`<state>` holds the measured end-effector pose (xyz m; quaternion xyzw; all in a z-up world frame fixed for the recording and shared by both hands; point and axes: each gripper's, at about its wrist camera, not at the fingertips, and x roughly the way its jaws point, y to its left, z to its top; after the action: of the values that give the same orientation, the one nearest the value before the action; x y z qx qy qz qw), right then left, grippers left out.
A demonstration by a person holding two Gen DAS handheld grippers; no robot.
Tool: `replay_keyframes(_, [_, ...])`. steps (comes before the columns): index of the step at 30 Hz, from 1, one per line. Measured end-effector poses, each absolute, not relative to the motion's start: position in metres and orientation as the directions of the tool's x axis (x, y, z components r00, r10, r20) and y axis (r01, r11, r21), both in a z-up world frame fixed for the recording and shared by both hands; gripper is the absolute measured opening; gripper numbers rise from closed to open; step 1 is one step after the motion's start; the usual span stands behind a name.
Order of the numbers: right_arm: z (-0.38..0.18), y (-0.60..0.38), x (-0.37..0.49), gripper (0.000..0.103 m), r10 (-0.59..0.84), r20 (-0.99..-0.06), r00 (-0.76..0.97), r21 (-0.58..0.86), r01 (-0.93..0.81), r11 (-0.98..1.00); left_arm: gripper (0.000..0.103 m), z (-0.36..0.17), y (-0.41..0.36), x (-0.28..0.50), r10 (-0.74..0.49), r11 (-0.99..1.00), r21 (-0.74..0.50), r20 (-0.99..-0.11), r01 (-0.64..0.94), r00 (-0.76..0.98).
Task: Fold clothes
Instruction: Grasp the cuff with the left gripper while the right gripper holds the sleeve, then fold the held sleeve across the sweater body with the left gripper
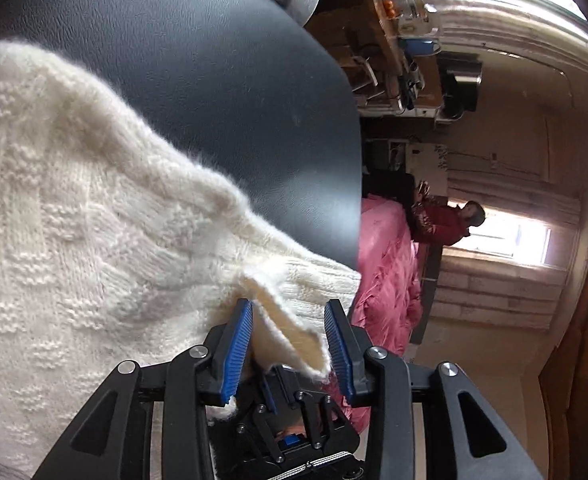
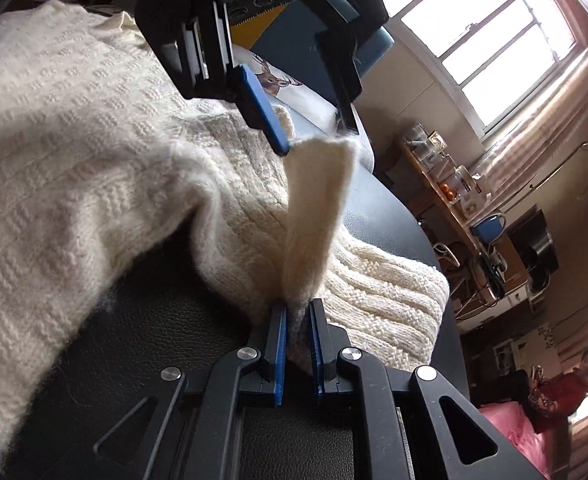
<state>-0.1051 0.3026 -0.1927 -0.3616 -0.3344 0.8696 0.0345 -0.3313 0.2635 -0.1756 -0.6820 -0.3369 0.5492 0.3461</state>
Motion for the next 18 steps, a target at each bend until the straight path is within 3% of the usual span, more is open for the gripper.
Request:
replay_keyframes(7, [-0.194,0.298,-0.105,0.013,0.312,-0.589,-0.745,-0.63,0.182,-0.755,0.036,-0.193,0.274,-0.314,0.806,-0.575,-0.814,-0.547,0.082,0.226])
replay_keyframes(9, [-0.194,0.297,-0.107,0.013,0.318,-0.584,-0.747,-0.637,0.179,-0.75,0.018,-0.19,0.277,-0.309,0.76,-0.63,-0.776,-0.613,0.015,0.218])
replay_keyframes(11, [-0.193,0.297,-0.107,0.013,0.321,-0.582,-0.747,-0.639,0.175,-0.749,0.007,-0.177,0.281,-0.303,0.738,-0.651,-0.756,-0.651,-0.066,0.179])
replay_keyframes(14, [-0.189,0.298,-0.108,0.015,0.318,-0.584,-0.747,-0.631,0.17,-0.757,0.007,-0.152,0.287,-0.295,0.721,-0.663,-0.726,-0.685,-0.185,0.104])
replay_keyframes(16, [-0.171,0.311,-0.105,0.028,0.274,-0.607,-0.746,-0.543,0.138,-0.829,0.007,-0.119,0.285,-0.292,0.734,-0.65,-0.709,-0.679,-0.273,0.014])
replay_keyframes(18, [-0.146,0.334,-0.098,0.067,0.215,-0.62,-0.754,-0.389,0.057,-0.92,0.006,-0.087,0.277,-0.293,0.763,-0.627,-0.713,-0.643,-0.315,-0.065])
